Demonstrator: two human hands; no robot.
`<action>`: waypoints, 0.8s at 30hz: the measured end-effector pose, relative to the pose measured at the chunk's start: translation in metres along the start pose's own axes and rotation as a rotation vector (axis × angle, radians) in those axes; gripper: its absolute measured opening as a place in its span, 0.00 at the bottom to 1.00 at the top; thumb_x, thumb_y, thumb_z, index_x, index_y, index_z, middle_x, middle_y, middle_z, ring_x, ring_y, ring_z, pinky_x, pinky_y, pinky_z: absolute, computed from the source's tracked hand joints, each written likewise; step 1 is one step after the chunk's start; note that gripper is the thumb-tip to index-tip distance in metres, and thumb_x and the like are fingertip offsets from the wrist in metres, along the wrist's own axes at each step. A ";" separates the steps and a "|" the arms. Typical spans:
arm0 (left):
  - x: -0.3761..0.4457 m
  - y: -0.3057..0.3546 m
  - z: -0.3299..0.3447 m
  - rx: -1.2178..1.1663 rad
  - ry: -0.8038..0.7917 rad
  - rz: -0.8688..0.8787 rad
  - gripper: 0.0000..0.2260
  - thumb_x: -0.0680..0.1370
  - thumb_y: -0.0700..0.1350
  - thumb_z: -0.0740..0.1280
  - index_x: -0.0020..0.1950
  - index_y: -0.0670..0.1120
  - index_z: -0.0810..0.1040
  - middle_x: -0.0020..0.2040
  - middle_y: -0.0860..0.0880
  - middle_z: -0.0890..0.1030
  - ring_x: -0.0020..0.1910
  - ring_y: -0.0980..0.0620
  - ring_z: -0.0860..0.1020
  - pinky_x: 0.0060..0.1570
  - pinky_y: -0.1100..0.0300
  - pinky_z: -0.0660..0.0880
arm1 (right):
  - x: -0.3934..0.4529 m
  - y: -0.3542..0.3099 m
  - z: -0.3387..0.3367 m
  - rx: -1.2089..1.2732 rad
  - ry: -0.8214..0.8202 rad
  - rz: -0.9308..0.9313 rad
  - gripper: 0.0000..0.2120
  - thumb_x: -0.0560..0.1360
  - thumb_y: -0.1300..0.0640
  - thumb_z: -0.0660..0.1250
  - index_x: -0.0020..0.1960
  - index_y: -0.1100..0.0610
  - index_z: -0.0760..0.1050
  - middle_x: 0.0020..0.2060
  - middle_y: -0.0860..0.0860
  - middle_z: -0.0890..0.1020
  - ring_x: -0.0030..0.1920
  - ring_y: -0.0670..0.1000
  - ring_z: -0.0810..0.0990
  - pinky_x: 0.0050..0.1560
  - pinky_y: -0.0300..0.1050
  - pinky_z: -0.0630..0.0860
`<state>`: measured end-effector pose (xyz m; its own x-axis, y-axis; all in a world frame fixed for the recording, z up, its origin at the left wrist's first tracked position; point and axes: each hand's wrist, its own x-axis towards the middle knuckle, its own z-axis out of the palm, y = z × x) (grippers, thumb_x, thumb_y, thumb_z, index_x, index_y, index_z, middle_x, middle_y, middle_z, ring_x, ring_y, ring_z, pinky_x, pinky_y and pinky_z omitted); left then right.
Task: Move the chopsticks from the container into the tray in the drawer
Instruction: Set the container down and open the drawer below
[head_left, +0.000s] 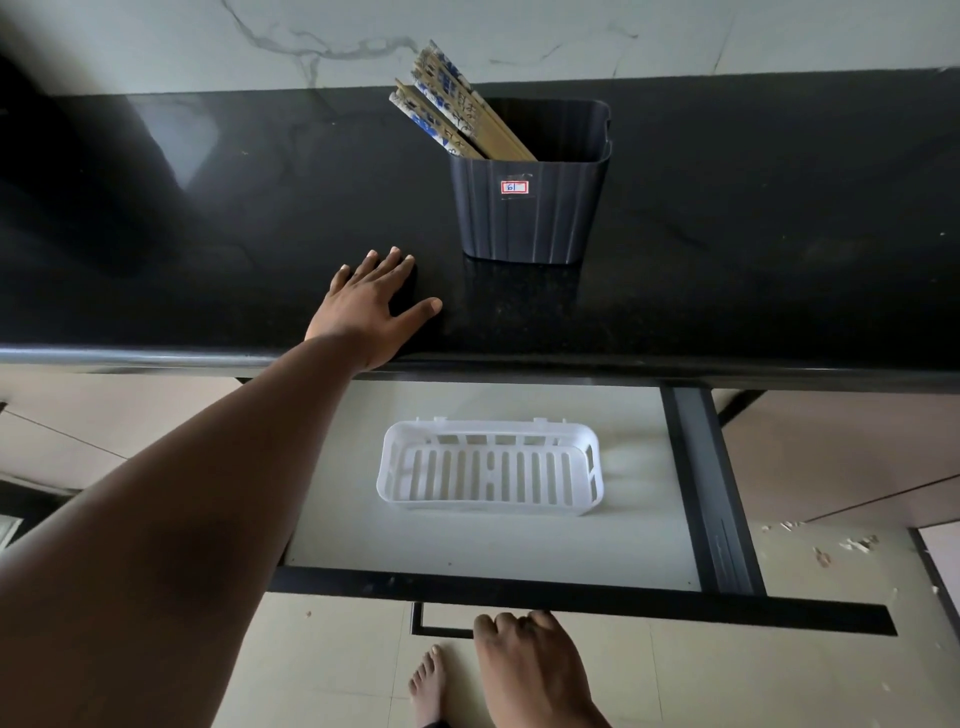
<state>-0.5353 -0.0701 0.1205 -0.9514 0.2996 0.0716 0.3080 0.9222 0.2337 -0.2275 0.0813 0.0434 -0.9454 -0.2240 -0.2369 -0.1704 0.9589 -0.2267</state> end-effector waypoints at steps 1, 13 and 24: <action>0.000 0.000 0.000 -0.001 0.000 0.000 0.35 0.76 0.69 0.52 0.78 0.52 0.56 0.79 0.53 0.54 0.78 0.53 0.48 0.76 0.51 0.44 | 0.001 0.001 0.000 0.000 0.014 0.006 0.17 0.36 0.49 0.74 0.19 0.55 0.73 0.14 0.51 0.71 0.14 0.47 0.71 0.27 0.31 0.73; 0.001 -0.002 0.002 0.001 0.000 0.009 0.36 0.75 0.71 0.50 0.78 0.53 0.56 0.79 0.53 0.54 0.78 0.52 0.48 0.76 0.51 0.44 | 0.006 0.001 -0.032 0.258 -0.367 0.040 0.15 0.79 0.54 0.59 0.61 0.61 0.72 0.58 0.59 0.79 0.61 0.58 0.77 0.65 0.50 0.67; -0.034 0.000 -0.005 -0.098 0.114 0.287 0.32 0.78 0.63 0.52 0.78 0.47 0.59 0.78 0.49 0.57 0.78 0.50 0.49 0.76 0.51 0.43 | 0.033 0.054 -0.139 0.952 -0.174 0.402 0.07 0.77 0.51 0.64 0.47 0.47 0.81 0.49 0.46 0.85 0.46 0.48 0.84 0.53 0.46 0.77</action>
<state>-0.5034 -0.0818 0.1231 -0.8218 0.5094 0.2553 0.5672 0.7745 0.2802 -0.3062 0.1500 0.1543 -0.8180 -0.0130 -0.5750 0.5082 0.4519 -0.7332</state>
